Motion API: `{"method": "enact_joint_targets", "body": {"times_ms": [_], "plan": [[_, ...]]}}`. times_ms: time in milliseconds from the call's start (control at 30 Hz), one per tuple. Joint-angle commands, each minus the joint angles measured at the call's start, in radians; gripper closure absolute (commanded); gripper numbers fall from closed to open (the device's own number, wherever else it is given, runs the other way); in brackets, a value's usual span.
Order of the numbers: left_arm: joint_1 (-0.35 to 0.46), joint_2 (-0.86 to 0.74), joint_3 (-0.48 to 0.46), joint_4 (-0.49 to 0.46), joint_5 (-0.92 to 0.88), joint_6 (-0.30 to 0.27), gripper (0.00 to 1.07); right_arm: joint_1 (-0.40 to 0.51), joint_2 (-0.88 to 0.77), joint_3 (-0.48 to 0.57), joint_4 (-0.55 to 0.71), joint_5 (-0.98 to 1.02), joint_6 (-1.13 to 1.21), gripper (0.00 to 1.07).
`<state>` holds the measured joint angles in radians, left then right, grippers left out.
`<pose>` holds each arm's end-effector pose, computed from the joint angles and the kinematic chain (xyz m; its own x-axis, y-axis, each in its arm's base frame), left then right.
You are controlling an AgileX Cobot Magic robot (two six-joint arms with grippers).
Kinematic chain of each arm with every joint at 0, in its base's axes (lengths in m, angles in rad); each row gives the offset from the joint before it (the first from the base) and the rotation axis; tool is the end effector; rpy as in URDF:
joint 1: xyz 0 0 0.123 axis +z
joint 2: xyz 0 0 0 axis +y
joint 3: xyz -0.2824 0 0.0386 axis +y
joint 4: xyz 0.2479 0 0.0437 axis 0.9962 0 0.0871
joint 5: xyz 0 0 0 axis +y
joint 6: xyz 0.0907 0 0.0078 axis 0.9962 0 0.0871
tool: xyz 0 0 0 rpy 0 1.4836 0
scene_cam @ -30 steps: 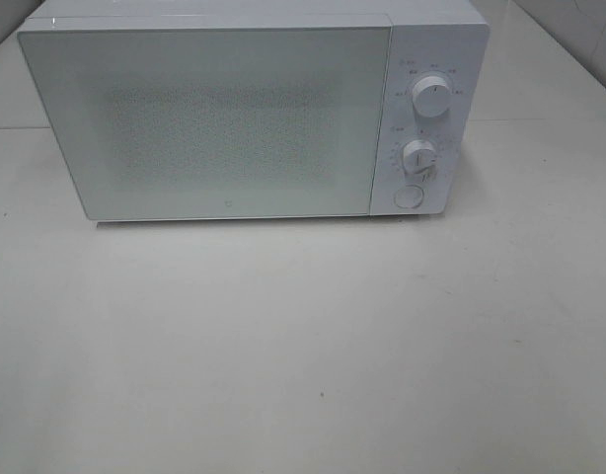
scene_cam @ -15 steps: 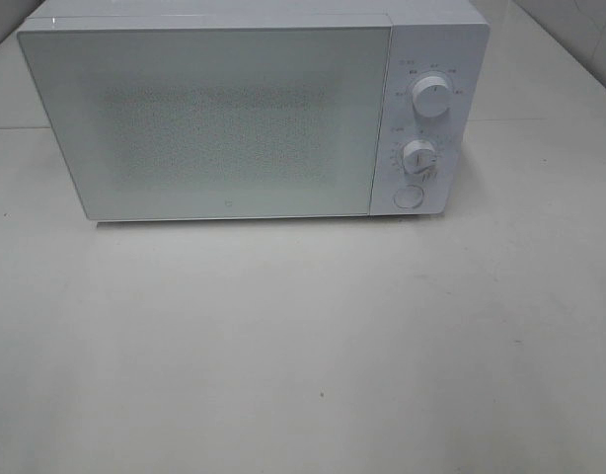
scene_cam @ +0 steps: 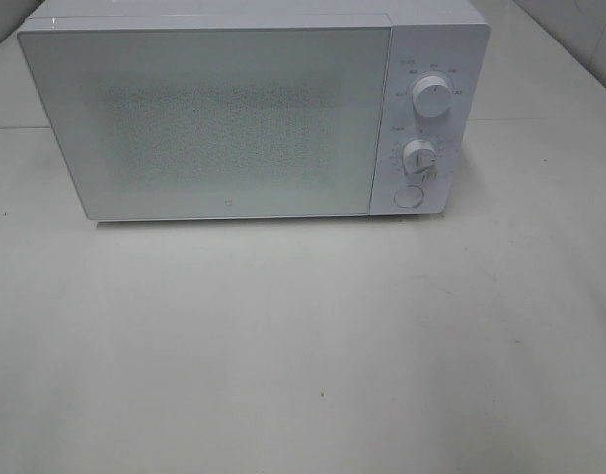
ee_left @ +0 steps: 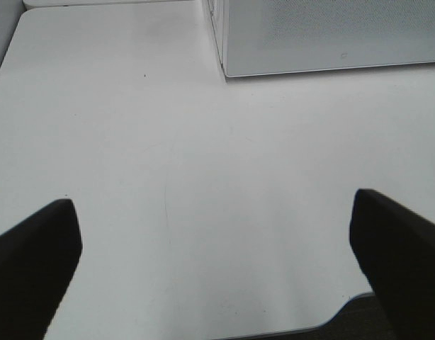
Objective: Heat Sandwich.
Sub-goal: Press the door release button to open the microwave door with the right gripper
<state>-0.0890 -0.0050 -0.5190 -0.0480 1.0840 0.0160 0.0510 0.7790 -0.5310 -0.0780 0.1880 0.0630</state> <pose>-0.0092 -0.0031 0.2806 -0.4540 0.0340 -0.8904 0.1235 0.9920 -0.0251 0.1626 0.0070 0.2992 -0.3403 -0.0310 -0.9398 -0.0419 0.9990 -0.0178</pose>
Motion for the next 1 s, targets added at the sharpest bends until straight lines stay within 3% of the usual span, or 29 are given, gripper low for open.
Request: {"method": "enact_joint_targets", "body": {"times_ms": [33,433,633,1000], "plan": [[0.001,-0.015,0.002,-0.004,-0.013,-0.005,0.09,-0.005,0.062,-0.007,0.002,-0.063,0.01,0.32],[0.001,-0.015,0.002,-0.004,-0.013,-0.005,0.09,-0.002,0.233,0.018,0.002,-0.166,0.017,0.32],[0.001,-0.015,0.002,-0.004,-0.013,-0.005,0.09,-0.002,0.316,0.151,0.01,-0.453,0.047,0.32],[0.001,-0.015,0.002,-0.004,-0.013,-0.005,0.09,-0.002,0.497,0.266,0.01,-0.894,0.025,0.32]]}}
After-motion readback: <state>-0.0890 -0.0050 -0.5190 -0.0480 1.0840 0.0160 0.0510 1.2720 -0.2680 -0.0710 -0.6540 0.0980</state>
